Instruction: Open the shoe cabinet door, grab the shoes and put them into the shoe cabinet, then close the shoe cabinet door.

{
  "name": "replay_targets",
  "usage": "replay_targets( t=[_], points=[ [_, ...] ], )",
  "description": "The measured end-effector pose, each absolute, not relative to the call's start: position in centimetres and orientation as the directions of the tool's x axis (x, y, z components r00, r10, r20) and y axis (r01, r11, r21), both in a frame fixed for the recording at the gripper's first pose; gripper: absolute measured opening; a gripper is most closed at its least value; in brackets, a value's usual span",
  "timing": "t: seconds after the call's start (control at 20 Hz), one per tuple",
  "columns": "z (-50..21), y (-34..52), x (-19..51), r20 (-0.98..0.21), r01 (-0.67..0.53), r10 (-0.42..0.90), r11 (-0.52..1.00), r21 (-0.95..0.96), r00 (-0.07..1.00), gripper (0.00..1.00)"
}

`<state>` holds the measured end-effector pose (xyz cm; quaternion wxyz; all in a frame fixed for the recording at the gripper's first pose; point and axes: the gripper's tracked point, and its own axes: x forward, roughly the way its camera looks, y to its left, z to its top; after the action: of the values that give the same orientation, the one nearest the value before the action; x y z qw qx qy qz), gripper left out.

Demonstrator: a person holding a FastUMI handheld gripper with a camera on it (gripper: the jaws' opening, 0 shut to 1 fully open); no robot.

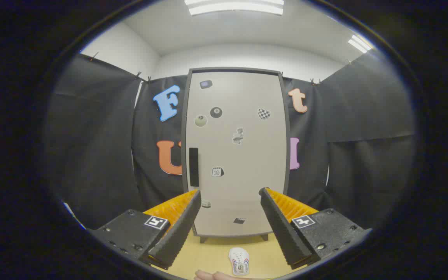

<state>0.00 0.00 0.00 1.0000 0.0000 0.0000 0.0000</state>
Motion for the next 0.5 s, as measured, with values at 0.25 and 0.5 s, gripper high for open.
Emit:
replay_targets(
  t=[0.25,0.5],
  points=[
    [0.17,-0.72,-0.03,0.003,0.013,-0.013,1.000,-0.004,1.000,1.00],
    [0.50,-0.94,-0.05,0.011,0.024,-0.024,1.000,-0.014,1.000,1.00]
  ],
)
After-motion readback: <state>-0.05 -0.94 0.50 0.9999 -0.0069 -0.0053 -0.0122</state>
